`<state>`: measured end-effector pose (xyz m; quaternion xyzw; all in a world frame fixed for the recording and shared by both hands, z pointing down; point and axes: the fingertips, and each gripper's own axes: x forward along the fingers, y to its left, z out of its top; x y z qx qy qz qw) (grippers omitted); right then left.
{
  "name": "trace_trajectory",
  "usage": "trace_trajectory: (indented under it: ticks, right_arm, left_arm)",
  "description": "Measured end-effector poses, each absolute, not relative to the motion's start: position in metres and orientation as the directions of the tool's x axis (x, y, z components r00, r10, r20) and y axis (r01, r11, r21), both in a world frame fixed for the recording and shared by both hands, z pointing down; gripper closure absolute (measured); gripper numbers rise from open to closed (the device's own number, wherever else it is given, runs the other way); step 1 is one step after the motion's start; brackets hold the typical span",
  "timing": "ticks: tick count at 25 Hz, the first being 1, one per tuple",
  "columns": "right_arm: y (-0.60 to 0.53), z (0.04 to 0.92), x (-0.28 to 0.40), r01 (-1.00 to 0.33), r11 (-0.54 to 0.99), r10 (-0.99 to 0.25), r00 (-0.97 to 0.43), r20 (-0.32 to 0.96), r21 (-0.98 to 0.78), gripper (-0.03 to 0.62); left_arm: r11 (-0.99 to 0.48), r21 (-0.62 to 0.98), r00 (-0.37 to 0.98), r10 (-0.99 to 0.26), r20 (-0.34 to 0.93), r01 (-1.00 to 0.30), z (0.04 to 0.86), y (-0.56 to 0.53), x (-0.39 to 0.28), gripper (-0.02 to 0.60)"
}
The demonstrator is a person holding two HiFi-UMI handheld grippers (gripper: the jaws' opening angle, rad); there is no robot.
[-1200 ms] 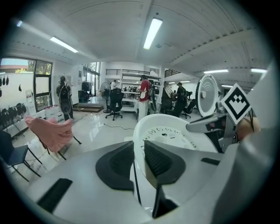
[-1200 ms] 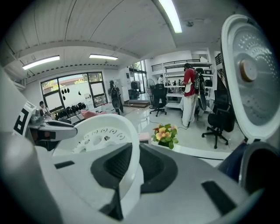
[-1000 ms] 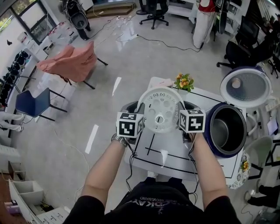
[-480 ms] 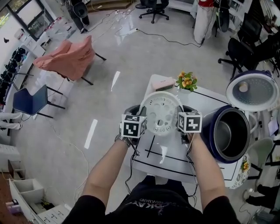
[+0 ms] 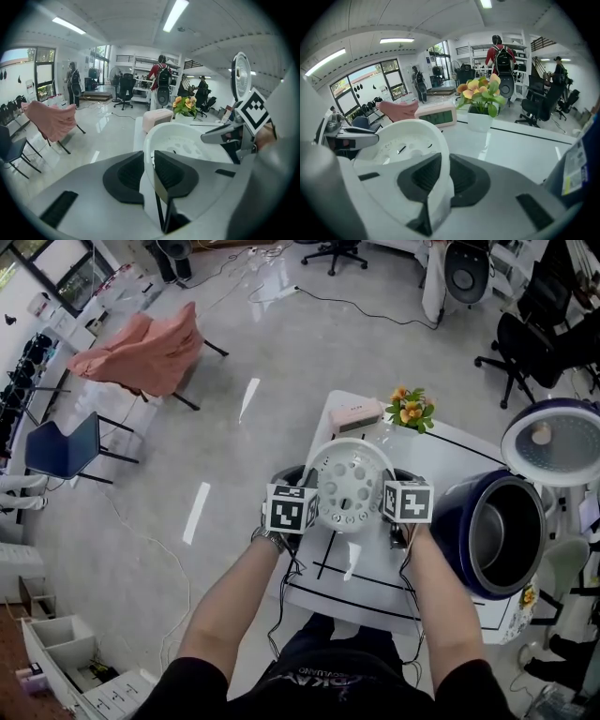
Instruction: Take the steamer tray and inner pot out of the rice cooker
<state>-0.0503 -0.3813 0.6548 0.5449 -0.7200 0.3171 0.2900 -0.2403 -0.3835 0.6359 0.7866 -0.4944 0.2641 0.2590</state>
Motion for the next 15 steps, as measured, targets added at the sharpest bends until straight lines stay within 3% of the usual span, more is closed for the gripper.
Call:
trace_trajectory:
  ticks: [15]
  right_arm:
    - [-0.386, 0.686, -0.049, -0.972, 0.191, -0.557, -0.222, 0.800, -0.136, 0.542]
  left_arm:
    - [-0.363, 0.160, 0.363, -0.605, 0.709, -0.918, 0.671, -0.392, -0.241, 0.512]
